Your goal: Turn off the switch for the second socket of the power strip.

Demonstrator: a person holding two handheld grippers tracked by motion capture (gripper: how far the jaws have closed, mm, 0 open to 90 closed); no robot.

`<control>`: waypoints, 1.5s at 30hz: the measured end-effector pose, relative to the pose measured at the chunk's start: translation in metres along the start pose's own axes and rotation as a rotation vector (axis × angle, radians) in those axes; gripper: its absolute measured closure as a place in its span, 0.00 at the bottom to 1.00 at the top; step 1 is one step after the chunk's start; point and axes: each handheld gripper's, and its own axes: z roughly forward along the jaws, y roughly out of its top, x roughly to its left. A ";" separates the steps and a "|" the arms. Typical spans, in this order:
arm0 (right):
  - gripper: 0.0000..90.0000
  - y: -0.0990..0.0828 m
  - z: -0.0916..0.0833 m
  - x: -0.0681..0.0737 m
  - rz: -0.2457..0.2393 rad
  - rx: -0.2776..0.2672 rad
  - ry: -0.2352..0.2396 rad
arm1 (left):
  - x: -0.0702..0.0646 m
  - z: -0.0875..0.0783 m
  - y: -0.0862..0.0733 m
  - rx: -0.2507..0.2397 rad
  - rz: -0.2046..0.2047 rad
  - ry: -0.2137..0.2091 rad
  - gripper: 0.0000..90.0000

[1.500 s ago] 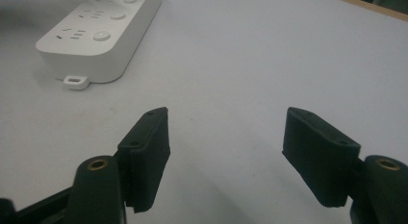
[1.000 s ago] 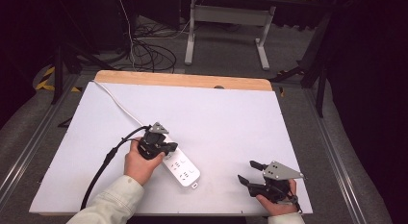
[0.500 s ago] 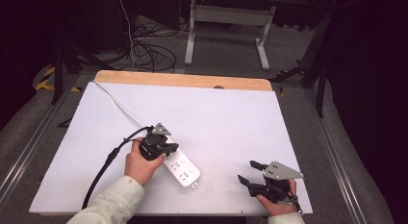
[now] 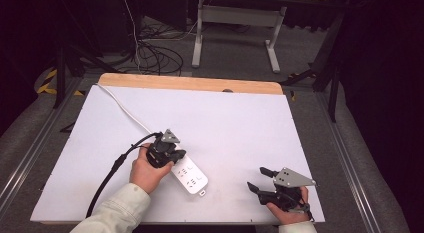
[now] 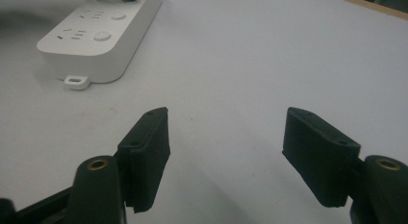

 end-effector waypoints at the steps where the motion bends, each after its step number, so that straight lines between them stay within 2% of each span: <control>1: 0.38 0.000 0.000 0.000 0.000 0.001 0.000 | 0.000 0.000 0.000 0.003 -0.001 -0.002 1.00; 6: 0.38 0.000 0.000 0.000 -0.002 0.001 0.002 | 0.000 0.001 0.000 0.005 -0.004 -0.004 1.00; 15: 0.38 0.000 0.000 0.000 -0.002 0.003 0.000 | -0.003 0.001 -0.002 -0.003 0.025 0.016 1.00; 19: 0.38 0.000 0.000 0.001 -0.003 0.002 0.001 | -0.002 0.001 -0.002 -0.003 0.017 0.009 1.00; 25: 0.38 0.000 0.000 0.001 -0.003 0.003 0.000 | -0.006 0.001 -0.002 -0.003 0.038 0.037 1.00; 31: 0.38 0.000 0.000 0.001 -0.004 0.005 0.000 | -0.005 0.001 -0.002 0.000 0.035 0.031 1.00; 36: 0.38 0.000 0.000 0.001 -0.004 0.005 0.001 | -0.007 0.002 -0.001 0.007 0.038 0.049 1.00; 37: 0.38 0.000 0.000 0.002 -0.004 0.005 0.000 | -0.008 0.003 -0.001 0.008 0.052 0.076 1.00; 43: 0.38 0.000 0.000 0.001 -0.001 0.005 -0.001 | -0.005 0.002 0.000 0.010 0.033 0.050 1.00; 44: 0.38 -0.001 0.000 0.001 0.000 0.004 0.000 | -0.004 0.001 0.000 0.007 0.023 0.041 1.00; 45: 0.38 -0.001 0.000 0.000 0.001 0.004 0.000 | -0.003 -0.002 0.000 -0.003 0.011 0.014 1.00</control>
